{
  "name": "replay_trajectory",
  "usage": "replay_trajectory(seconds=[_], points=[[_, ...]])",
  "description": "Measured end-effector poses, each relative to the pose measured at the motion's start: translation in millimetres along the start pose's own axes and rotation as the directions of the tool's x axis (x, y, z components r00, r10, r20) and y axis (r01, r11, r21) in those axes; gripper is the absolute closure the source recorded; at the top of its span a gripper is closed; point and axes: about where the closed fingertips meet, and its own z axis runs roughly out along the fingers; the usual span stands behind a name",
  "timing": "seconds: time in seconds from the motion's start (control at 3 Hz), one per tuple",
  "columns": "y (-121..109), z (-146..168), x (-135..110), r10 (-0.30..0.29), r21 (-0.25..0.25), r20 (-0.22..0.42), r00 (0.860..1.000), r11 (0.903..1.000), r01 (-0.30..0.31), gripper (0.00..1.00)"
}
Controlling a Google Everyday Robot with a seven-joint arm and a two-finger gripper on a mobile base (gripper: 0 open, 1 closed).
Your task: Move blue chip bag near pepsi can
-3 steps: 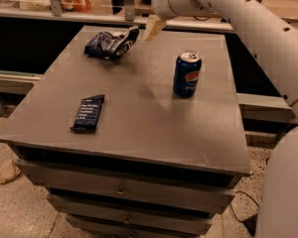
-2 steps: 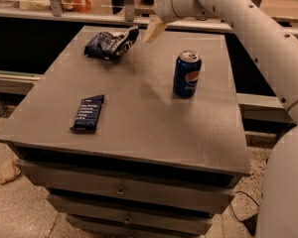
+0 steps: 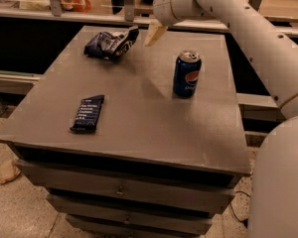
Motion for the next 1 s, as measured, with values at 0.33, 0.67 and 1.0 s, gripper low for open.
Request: replay_trajectory(seconds=[0.33, 0.67, 1.0], points=[[6, 4, -4, -0.012, -0.036, 0.005, 1.0, 0.9993, 0.012, 0.0], [14, 11, -14, -0.019, -0.06, 0.002, 1.0, 0.998, 0.019, 0.0], [27, 21, -23, -0.01, -0.074, -0.006, 1.0, 0.9972, 0.009, 0.0]])
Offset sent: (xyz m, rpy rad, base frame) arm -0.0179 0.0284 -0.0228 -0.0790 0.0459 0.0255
